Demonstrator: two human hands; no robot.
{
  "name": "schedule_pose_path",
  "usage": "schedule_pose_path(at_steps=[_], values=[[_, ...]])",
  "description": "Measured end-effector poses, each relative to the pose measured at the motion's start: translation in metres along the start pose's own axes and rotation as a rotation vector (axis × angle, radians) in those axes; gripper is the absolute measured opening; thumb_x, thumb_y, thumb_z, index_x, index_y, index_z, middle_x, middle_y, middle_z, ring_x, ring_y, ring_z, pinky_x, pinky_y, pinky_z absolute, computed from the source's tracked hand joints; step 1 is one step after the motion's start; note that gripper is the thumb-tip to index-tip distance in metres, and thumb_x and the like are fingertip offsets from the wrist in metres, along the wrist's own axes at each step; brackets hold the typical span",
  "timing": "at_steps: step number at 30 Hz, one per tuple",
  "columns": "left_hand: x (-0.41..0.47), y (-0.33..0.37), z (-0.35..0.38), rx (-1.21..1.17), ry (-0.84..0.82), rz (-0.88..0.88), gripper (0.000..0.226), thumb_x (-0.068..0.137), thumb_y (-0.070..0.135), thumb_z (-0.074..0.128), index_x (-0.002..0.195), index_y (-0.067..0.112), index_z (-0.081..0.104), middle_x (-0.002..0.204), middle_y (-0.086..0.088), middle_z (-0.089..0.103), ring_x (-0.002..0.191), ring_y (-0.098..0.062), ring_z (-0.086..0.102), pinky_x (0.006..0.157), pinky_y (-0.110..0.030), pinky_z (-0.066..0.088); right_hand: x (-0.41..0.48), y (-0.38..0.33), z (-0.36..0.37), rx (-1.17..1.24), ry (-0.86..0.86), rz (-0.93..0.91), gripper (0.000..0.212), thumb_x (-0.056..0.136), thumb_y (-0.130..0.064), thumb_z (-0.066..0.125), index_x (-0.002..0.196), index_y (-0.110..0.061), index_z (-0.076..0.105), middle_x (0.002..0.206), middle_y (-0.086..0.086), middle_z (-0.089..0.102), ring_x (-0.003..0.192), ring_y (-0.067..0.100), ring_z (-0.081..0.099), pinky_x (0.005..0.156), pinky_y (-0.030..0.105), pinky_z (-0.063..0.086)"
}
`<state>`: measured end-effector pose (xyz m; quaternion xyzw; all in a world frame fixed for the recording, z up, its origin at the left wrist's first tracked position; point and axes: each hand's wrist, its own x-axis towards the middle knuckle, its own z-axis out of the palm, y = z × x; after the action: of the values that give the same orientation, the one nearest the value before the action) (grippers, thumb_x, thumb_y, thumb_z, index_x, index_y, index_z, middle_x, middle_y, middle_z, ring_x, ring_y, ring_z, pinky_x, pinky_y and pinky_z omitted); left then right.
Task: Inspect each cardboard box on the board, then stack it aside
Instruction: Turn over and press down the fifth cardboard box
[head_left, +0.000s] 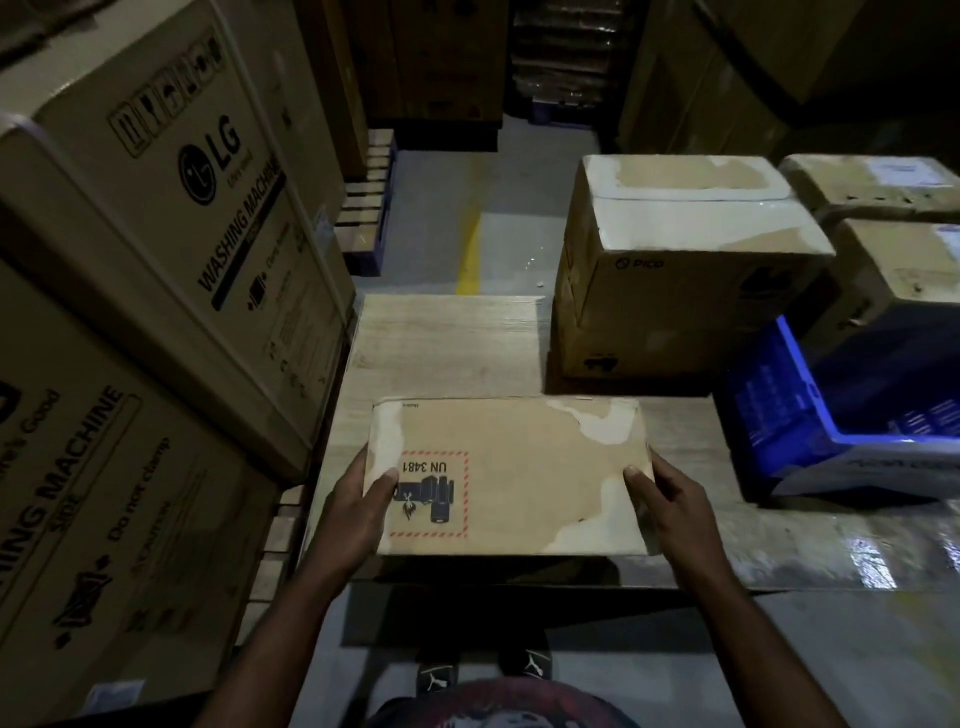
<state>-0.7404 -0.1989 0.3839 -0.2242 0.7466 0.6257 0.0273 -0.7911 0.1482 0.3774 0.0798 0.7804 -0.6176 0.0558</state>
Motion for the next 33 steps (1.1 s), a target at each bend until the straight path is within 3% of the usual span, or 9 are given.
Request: schedule_pose_path(at_steps=[5, 10, 12, 19, 22, 25, 27, 30, 33], values=[[0.005, -0.002, 0.011, 0.014, 0.004, 0.018, 0.038, 0.105, 0.028, 0.048, 0.142, 0.023, 0.05, 0.122, 0.001, 0.069, 0.11, -0.016, 0.066, 0.094, -0.041, 0.053, 0.007, 0.007, 0.011, 0.026, 0.033, 0.032, 0.033, 0.1, -0.026, 0.059, 0.133, -0.031, 0.061, 0.109, -0.011, 0.073, 0.096, 0.006, 0.071, 0.078, 0.023, 0.057], [0.025, 0.008, 0.009, 0.064, -0.003, 0.007, 0.047, 0.096, 0.049, 0.05, 0.137, 0.027, 0.054, 0.119, 0.003, 0.07, 0.107, -0.018, 0.068, 0.092, -0.048, 0.055, 0.028, -0.003, 0.016, 0.03, 0.063, 0.061, 0.035, 0.099, -0.031, 0.062, 0.133, -0.024, 0.064, 0.106, -0.011, 0.074, 0.101, 0.015, 0.071, 0.089, 0.043, 0.058], [0.028, 0.01, 0.01, 0.073, -0.006, 0.012, 0.037, 0.102, 0.04, 0.05, 0.136, 0.026, 0.055, 0.116, 0.004, 0.071, 0.104, -0.017, 0.069, 0.088, -0.044, 0.057, 0.032, -0.003, 0.016, 0.034, 0.06, 0.068, 0.033, 0.099, -0.029, 0.062, 0.131, -0.022, 0.066, 0.107, -0.006, 0.076, 0.101, 0.018, 0.071, 0.09, 0.047, 0.058], [0.028, 0.004, 0.014, 0.021, 0.027, 0.048, 0.028, 0.104, 0.024, 0.05, 0.13, 0.023, 0.059, 0.106, 0.004, 0.074, 0.094, -0.014, 0.072, 0.078, -0.035, 0.058, 0.029, -0.003, 0.017, 0.114, 0.065, 0.087, 0.031, 0.1, -0.02, 0.061, 0.13, -0.027, 0.061, 0.098, -0.016, 0.075, 0.093, 0.005, 0.072, 0.079, 0.026, 0.057], [0.027, 0.0, 0.014, -0.155, 0.06, -0.062, 0.028, 0.105, 0.023, 0.045, 0.129, 0.02, 0.061, 0.108, -0.003, 0.074, 0.094, -0.022, 0.071, 0.081, -0.041, 0.057, 0.028, -0.004, 0.017, 0.142, 0.064, 0.13, 0.034, 0.1, -0.026, 0.06, 0.133, -0.023, 0.063, 0.111, -0.006, 0.075, 0.103, 0.015, 0.07, 0.089, 0.038, 0.057], [0.019, -0.011, 0.011, -0.464, 0.049, -0.244, 0.04, 0.106, 0.035, 0.039, 0.123, 0.01, 0.066, 0.116, -0.021, 0.07, 0.098, -0.031, 0.069, 0.089, -0.045, 0.055, 0.02, 0.004, 0.013, 0.341, 0.12, 0.271, 0.031, 0.102, -0.036, 0.053, 0.121, -0.02, 0.071, 0.114, 0.006, 0.075, 0.112, 0.027, 0.067, 0.091, 0.043, 0.054], [0.006, -0.023, 0.012, -0.521, 0.063, -0.289, 0.043, 0.106, 0.035, 0.034, 0.118, 0.008, 0.065, 0.109, -0.015, 0.072, 0.087, -0.021, 0.073, 0.076, -0.032, 0.06, 0.009, 0.01, 0.014, 0.478, 0.111, 0.37, 0.036, 0.103, -0.037, 0.047, 0.121, -0.015, 0.069, 0.117, 0.009, 0.074, 0.113, 0.027, 0.067, 0.083, 0.036, 0.053], [-0.01, -0.039, 0.014, -0.558, 0.063, -0.274, 0.045, 0.107, 0.036, 0.029, 0.126, 0.01, 0.06, 0.095, -0.003, 0.076, 0.079, -0.009, 0.073, 0.061, -0.02, 0.057, -0.009, 0.015, 0.022, 0.508, 0.073, 0.406, 0.032, 0.106, -0.031, 0.04, 0.115, -0.017, 0.068, 0.105, 0.003, 0.077, 0.088, 0.011, 0.074, 0.07, 0.026, 0.056], [-0.011, -0.035, 0.016, -0.538, 0.021, -0.253, 0.044, 0.107, 0.038, 0.027, 0.12, 0.013, 0.06, 0.09, -0.001, 0.077, 0.077, -0.008, 0.073, 0.058, -0.02, 0.057, -0.014, 0.012, 0.03, 0.413, 0.076, 0.387, 0.03, 0.106, -0.034, 0.041, 0.11, -0.026, 0.07, 0.116, 0.002, 0.074, 0.095, 0.01, 0.072, 0.08, 0.029, 0.051]])
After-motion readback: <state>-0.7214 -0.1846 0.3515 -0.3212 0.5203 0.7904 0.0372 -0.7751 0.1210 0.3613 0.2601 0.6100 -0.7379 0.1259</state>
